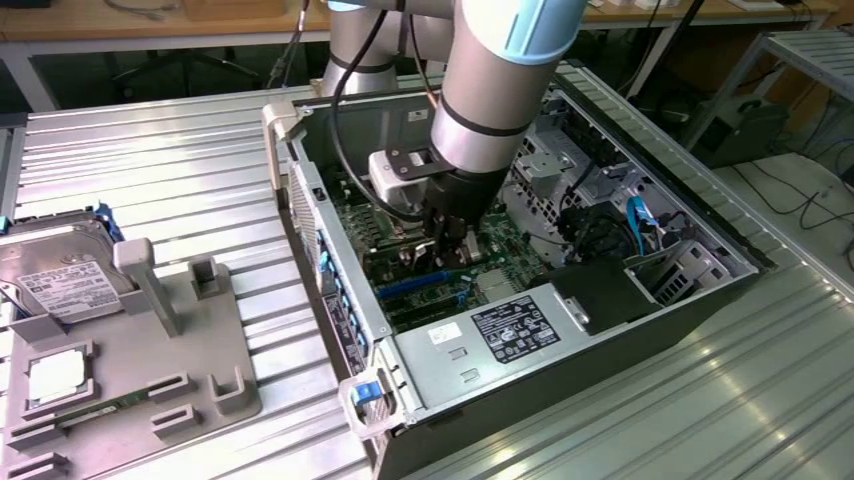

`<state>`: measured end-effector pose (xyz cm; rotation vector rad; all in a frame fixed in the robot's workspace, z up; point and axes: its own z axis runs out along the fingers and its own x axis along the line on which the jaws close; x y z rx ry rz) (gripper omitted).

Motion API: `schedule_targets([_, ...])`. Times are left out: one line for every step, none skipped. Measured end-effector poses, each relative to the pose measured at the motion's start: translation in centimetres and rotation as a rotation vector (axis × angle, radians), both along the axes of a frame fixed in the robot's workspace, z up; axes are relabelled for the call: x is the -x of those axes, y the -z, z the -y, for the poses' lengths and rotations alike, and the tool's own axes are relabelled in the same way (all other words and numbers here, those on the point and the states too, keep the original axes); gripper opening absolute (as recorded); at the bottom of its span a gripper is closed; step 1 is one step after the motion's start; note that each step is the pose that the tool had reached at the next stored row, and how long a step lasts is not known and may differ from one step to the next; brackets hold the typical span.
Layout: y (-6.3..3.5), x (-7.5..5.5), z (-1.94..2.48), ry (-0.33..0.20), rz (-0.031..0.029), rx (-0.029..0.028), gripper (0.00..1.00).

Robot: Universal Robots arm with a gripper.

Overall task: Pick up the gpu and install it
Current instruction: 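Insert the gpu into the slot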

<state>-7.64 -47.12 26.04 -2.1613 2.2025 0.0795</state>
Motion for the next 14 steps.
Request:
schedule_targets([0.05,0.01,0.00,0.000,-0.0008,-0.0001,0.28])
schedule_targets([0.11,0.01,-0.01,0.000,-0.0017,0.0002,0.28])
schedule_targets([0.19,0.01,0.00,0.001,-0.0026,0.0016,0.28])
schedule_targets([0.33,0.01,0.00,0.002,-0.0033,0.0053,0.28])
schedule_targets([0.42,0.00,0.00,0.002,-0.0035,0.0088,0.28])
schedule_targets([0.47,0.00,0.00,0.002,-0.0038,0.0104,0.28])
schedule_targets([0.47,0.00,0.00,0.003,-0.0039,0.0107,0.28])
schedule_targets([0.47,0.01,0.00,0.003,-0.0038,0.0107,0.28])
schedule_targets([0.47,0.01,0.00,0.003,-0.0038,0.0108,0.28])
schedule_targets([0.48,0.01,0.00,0.003,-0.0038,0.0107,0.28])
schedule_targets([0.49,0.02,0.00,0.003,-0.0037,0.0106,0.28])
schedule_targets([0.50,0.04,0.00,0.003,-0.0037,0.0106,0.28])
schedule_targets([0.52,0.11,0.00,0.003,-0.0036,0.0105,0.28])
schedule_targets([0.55,0.15,0.00,0.003,-0.0037,0.0104,0.28])
